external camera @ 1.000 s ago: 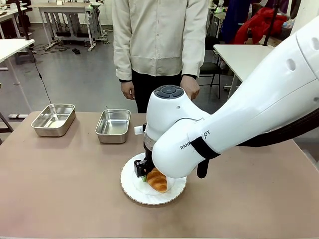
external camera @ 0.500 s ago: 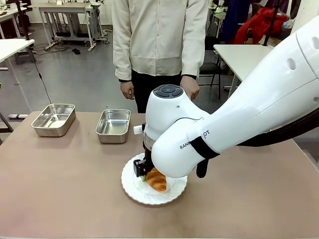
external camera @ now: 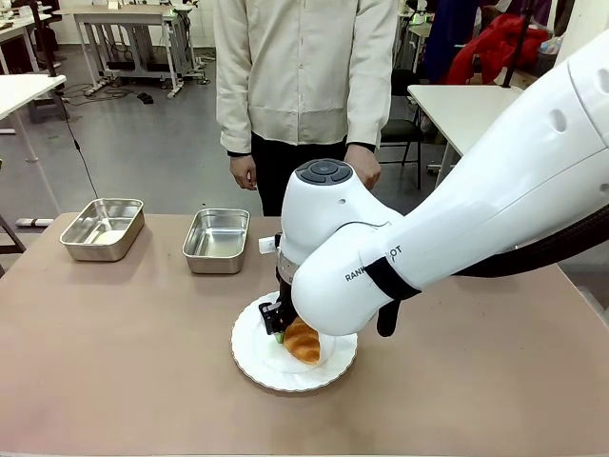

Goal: Place the bread in the container.
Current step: Place the Butter Roll into the Airtight Container indicated by the human.

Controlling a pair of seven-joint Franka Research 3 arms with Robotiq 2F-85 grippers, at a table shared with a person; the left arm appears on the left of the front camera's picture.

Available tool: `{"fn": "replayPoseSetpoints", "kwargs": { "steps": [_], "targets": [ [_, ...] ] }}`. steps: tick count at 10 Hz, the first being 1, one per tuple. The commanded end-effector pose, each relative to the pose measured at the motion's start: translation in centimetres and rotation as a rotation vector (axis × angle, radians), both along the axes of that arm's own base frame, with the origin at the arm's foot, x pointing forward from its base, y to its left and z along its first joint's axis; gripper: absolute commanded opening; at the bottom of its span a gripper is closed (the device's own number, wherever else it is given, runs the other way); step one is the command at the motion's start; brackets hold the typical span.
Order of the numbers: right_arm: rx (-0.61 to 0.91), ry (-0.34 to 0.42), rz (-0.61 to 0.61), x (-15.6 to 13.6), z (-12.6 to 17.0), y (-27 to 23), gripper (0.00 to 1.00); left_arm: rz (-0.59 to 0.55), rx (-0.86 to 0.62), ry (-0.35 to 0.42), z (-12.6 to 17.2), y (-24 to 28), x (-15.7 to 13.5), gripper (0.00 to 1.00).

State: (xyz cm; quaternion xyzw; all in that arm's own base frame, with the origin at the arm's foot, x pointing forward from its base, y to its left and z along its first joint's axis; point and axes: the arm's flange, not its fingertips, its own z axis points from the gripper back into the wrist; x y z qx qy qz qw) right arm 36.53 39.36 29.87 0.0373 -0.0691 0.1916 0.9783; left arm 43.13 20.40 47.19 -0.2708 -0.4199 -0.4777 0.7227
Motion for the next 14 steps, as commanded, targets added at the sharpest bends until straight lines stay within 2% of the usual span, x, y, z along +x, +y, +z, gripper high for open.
{"fn": "replayPoseSetpoints", "kwargs": {
  "steps": [1,6,11,14],
  "targets": [
    [-0.001,0.004,0.013,-0.5,-0.1,0.3,0.60,-0.008,0.002,-0.013,0.1,-0.1,-0.1,1.00],
    [0.000,-0.002,0.003,0.0,0.1,0.0,0.60,-0.008,0.002,-0.013,0.1,-0.1,-0.1,1.00],
    [0.040,-0.090,-0.112,4.8,12.1,-3.2,0.60,-0.008,0.002,-0.013,0.1,-0.1,-0.1,1.00],
    [0.025,-0.101,-0.152,9.8,15.7,-6.8,0.60,-0.008,0.002,-0.013,0.1,-0.1,-0.1,1.00]
  ]
}}
